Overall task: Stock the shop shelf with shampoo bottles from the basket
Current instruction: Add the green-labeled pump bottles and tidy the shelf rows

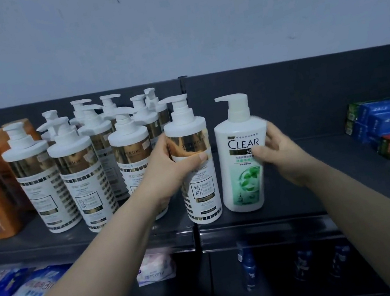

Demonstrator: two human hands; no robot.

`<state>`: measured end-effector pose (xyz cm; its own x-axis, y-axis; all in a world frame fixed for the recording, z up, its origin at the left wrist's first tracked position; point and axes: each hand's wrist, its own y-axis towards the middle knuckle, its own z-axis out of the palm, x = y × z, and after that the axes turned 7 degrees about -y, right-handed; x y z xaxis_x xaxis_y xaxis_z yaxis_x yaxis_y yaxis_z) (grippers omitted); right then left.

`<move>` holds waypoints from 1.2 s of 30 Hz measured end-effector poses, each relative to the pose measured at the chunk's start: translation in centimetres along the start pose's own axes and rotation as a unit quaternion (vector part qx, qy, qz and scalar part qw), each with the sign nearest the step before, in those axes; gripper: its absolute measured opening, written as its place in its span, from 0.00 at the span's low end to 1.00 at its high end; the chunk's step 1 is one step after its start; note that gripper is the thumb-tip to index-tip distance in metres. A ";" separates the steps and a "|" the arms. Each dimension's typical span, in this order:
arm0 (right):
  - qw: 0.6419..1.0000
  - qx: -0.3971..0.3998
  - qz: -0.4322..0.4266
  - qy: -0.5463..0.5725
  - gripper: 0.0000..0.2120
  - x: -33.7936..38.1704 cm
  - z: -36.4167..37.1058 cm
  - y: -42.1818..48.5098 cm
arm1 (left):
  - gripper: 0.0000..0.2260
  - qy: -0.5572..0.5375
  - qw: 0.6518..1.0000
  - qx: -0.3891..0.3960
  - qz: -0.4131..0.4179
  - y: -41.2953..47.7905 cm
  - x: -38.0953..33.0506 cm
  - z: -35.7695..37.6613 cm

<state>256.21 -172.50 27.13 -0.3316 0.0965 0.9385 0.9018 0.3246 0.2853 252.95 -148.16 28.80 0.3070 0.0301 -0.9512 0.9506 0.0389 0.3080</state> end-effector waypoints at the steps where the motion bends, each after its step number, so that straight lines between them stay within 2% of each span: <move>1: 1.000 -0.015 -0.017 -0.011 0.51 1.1 -0.3 0.2 | 0.19 0.000 1.000 -0.001 0.004 0.1 -0.1 0.1; 4: 0.988 -0.058 -0.092 -0.108 0.46 5.4 -0.8 1.5 | 0.18 0.007 1.000 -0.005 0.021 0.7 -0.7 0.3; 7: 0.955 -0.060 -0.143 -0.252 0.42 10.4 -0.3 3.3 | 0.22 0.004 0.999 -0.017 0.035 1.5 -1.7 0.2; 10: 0.912 -0.009 -0.144 -0.384 0.39 14.3 1.0 5.3 | 0.25 0.008 0.998 -0.022 0.051 2.4 -3.1 0.0; 14: 0.882 0.094 -0.095 -0.452 0.34 16.9 2.9 7.7 | 0.24 0.021 0.997 -0.026 0.071 3.0 -4.7 0.6; 17: 0.886 0.146 -0.080 -0.433 0.24 17.2 3.5 8.9 | 0.31 0.027 0.996 -0.033 0.073 3.1 -5.5 1.0; 19: 0.904 0.152 -0.087 -0.390 0.19 17.2 3.7 9.7 | 0.31 0.026 0.996 -0.046 0.075 3.2 -6.0 1.2; 23: 0.935 0.122 -0.106 -0.315 0.14 17.3 3.3 10.8 | 0.29 0.052 0.994 -0.055 0.085 3.6 -7.5 1.3; 26: 0.948 0.088 -0.097 -0.289 0.13 17.4 2.3 11.8 | 0.40 0.108 0.991 -0.025 0.078 3.4 -9.3 0.3; 27: 0.952 0.073 -0.091 -0.284 0.13 17.5 1.8 12.3 | 0.41 0.136 0.987 -0.027 0.081 3.3 -10.1 -0.2; 32: 0.948 0.032 -0.058 -0.310 0.18 17.1 0.7 14.3 | 0.27 0.278 0.950 -0.056 0.134 3.8 -14.3 -3.4; 36: 0.950 0.023 -0.034 -0.308 0.20 14.9 0.7 16.3 | 0.23 0.392 0.913 -0.043 0.107 6.7 -15.4 -6.1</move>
<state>265.77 -165.15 45.65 -0.5003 0.6027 0.6217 0.8644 0.3887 0.3188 254.35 -142.31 45.62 0.3251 0.7509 -0.5748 0.8555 0.0255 0.5172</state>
